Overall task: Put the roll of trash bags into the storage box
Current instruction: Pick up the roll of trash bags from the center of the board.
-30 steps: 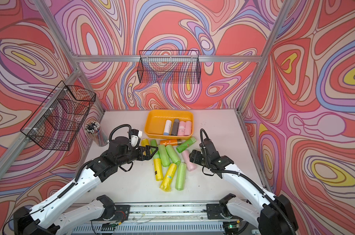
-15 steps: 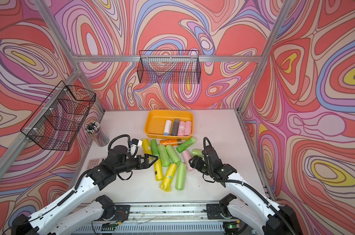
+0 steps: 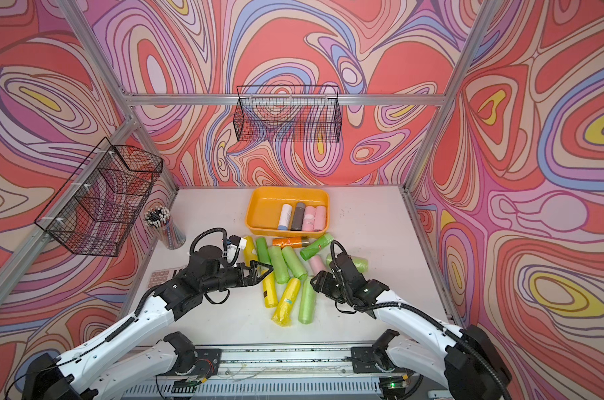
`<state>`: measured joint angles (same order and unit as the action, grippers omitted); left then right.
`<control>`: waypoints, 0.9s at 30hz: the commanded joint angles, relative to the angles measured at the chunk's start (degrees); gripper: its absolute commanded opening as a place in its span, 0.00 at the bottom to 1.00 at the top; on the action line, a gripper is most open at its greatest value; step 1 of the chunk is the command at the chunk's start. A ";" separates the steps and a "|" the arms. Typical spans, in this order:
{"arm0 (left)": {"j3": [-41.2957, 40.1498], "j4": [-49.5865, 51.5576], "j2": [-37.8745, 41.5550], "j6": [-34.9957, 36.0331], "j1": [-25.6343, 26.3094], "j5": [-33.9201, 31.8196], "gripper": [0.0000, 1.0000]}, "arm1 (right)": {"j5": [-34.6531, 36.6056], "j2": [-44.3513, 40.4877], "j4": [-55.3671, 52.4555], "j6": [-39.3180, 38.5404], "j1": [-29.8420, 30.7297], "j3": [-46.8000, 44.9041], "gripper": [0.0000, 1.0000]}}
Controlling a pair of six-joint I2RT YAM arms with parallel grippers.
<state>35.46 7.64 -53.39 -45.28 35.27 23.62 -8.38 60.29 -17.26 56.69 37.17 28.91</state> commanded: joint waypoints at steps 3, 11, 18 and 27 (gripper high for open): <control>0.51 -1.41 -1.09 -0.48 0.30 0.17 0.97 | 2.40 1.05 3.62 3.86 2.21 -0.84 0.71; -0.28 -1.14 -0.75 -0.42 0.36 -2.08 0.97 | 3.28 3.87 6.96 5.41 4.82 -1.29 0.70; 0.29 -0.53 -2.41 -0.08 0.35 -2.16 0.97 | 5.39 4.66 8.83 7.94 5.98 -3.61 0.70; 0.09 -1.24 -4.34 -0.50 0.33 -2.68 0.97 | 6.92 5.25 10.24 9.32 7.45 -4.80 0.70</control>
<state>35.46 7.42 -57.04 -45.28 35.31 21.50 -3.38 64.90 -8.56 64.29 43.77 24.77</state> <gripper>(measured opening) 0.973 0.703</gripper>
